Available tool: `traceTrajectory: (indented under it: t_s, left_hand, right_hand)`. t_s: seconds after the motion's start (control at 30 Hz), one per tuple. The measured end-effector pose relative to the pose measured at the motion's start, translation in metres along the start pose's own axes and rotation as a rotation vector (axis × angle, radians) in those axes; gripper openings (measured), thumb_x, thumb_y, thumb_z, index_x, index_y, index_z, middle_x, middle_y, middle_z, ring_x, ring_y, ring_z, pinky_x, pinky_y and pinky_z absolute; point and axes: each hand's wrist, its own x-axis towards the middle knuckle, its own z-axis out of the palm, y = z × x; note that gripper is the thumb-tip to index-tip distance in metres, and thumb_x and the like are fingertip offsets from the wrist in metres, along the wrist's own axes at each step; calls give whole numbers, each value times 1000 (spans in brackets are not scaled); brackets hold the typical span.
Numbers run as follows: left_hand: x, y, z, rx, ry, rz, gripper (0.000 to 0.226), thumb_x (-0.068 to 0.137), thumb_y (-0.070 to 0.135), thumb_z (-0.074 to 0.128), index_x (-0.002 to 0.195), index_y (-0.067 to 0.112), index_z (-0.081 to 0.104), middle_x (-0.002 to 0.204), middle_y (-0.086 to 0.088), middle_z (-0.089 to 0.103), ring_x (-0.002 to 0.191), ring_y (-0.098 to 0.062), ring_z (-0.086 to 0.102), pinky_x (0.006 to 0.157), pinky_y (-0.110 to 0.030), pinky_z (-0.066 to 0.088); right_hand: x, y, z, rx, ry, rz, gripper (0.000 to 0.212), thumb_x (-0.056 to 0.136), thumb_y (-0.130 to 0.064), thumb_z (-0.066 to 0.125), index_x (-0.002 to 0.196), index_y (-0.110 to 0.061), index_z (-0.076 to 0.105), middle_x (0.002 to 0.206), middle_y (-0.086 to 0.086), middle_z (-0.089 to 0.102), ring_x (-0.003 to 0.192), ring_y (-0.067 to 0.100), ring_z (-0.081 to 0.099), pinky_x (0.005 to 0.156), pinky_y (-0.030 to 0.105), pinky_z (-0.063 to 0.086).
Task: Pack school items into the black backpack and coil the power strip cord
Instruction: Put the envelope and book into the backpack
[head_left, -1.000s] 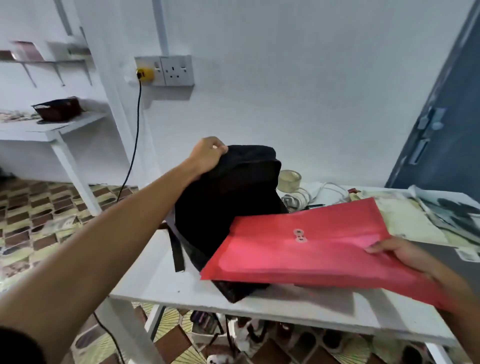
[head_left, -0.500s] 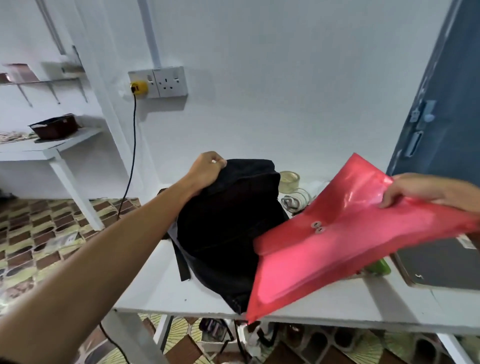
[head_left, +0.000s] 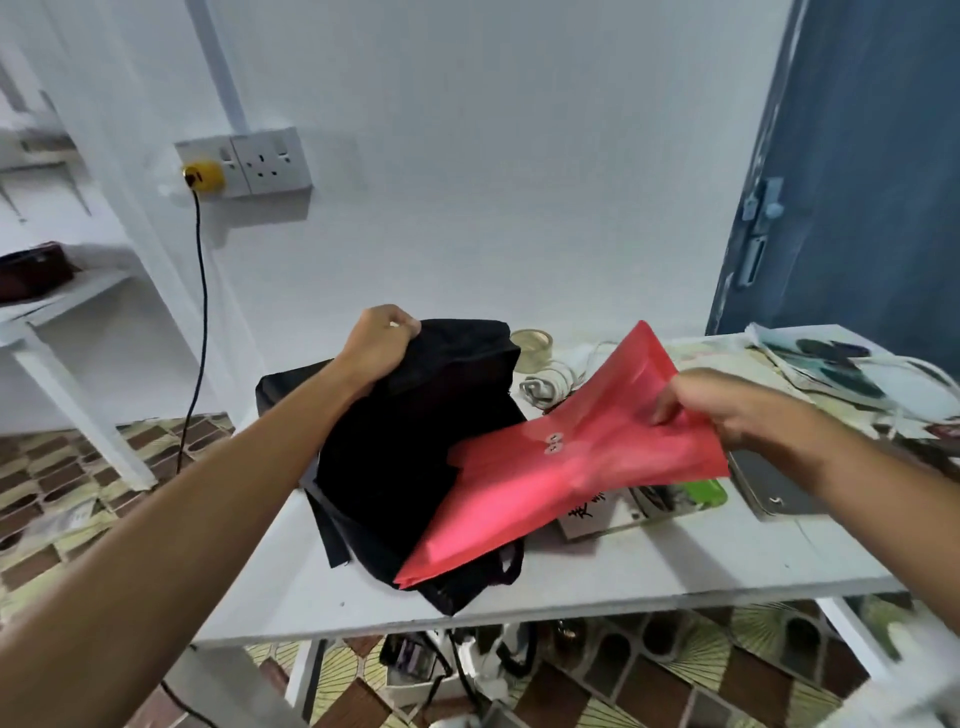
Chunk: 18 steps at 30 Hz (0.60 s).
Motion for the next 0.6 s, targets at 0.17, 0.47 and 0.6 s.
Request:
traceTrajectory:
  t_s: [0.17,0.47,0.6]
  left_hand:
    - [-13,-17,2,241,-91,258,21,89,43,51,98,23,52,80,3,53,79,-19,52,76,-33,40]
    - [-43,-74,16,1446,-102,482,49,61,23,81,104,16,60,121,-14,48,104,-32,48,71,-44,49]
    - [-32,-90,7,1074,137,718,53,61,-10,68,108,9,55,122,-20,46,90,-39,55,40,-29,40]
  right_hand:
    - [1,27,0,108,-87,25,20,80,18,49,80,1,60,59,13,63,47,23,63,40,23,50]
    - [4,26,-26,68,-155,29,14,78,16,51,79,4,58,57,15,61,44,24,63,46,30,56]
    - [3,25,-23,100,-187,21,16,80,17,48,86,5,57,61,17,60,46,25,64,46,32,56]
